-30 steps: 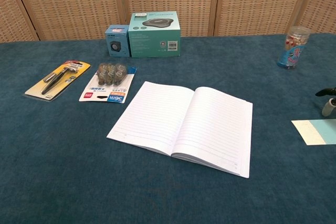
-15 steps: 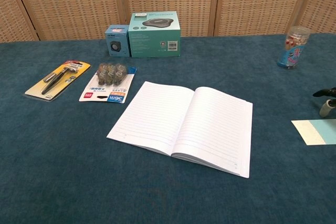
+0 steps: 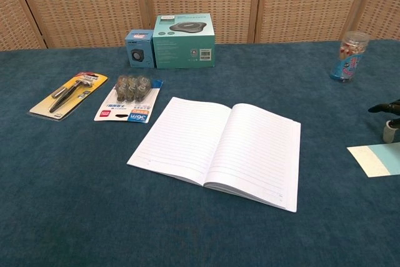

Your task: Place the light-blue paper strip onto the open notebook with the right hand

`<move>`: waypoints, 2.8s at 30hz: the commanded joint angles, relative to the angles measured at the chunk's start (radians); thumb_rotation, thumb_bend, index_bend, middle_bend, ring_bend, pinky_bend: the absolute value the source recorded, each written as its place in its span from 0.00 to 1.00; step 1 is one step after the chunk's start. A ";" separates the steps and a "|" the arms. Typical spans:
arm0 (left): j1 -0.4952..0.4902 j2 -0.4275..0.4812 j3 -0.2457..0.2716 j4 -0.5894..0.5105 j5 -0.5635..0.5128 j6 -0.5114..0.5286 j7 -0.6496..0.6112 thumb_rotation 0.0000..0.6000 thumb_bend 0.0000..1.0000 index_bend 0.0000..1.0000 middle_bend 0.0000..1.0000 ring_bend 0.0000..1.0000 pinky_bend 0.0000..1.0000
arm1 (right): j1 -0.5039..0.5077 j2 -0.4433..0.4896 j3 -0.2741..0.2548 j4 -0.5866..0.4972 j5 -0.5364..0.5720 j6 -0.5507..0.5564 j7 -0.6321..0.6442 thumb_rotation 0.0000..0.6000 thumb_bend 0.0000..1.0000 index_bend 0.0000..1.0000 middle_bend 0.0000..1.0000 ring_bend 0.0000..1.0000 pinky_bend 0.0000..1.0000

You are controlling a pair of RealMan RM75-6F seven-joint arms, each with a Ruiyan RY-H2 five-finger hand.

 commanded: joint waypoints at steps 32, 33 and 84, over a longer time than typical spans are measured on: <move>0.002 0.011 0.002 0.003 0.007 0.004 -0.027 1.00 0.00 0.00 0.00 0.00 0.00 | 0.075 0.220 0.081 -0.347 -0.019 0.149 -0.042 1.00 0.00 0.61 0.00 0.00 0.00; 0.002 0.012 0.002 0.002 0.007 0.004 -0.027 1.00 0.00 0.00 0.00 0.00 0.00 | 0.089 0.243 0.090 -0.389 -0.022 0.145 -0.052 1.00 0.00 0.61 0.00 0.00 0.00; -0.097 0.037 -0.057 0.023 -0.207 -0.231 -0.060 1.00 0.00 0.00 0.00 0.00 0.00 | 0.632 -0.124 0.213 -0.360 -0.036 -0.325 -0.686 1.00 0.00 0.64 0.06 0.00 0.08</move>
